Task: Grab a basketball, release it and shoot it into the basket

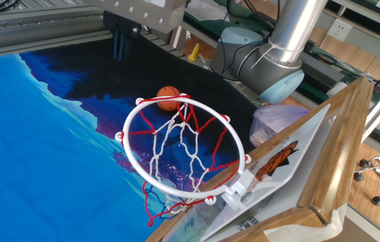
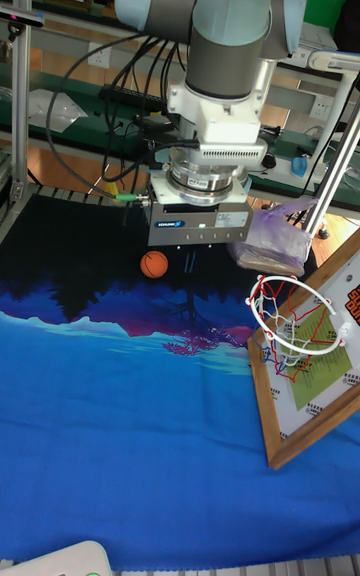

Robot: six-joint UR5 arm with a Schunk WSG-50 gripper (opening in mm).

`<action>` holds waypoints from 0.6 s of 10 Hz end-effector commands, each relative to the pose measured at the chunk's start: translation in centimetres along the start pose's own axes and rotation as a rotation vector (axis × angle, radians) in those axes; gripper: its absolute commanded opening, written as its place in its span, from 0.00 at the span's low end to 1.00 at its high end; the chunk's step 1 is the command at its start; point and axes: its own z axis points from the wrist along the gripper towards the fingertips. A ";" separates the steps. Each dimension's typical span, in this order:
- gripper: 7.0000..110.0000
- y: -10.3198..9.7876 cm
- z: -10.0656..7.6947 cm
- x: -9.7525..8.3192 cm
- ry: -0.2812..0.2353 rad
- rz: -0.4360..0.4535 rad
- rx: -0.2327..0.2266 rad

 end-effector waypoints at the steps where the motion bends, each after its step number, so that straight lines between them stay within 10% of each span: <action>1: 0.00 0.2 0.5 -1.8 -0.061 0.015 -0.006; 6: 0.00 -0.6 0.4 -1.0 -0.030 0.033 0.027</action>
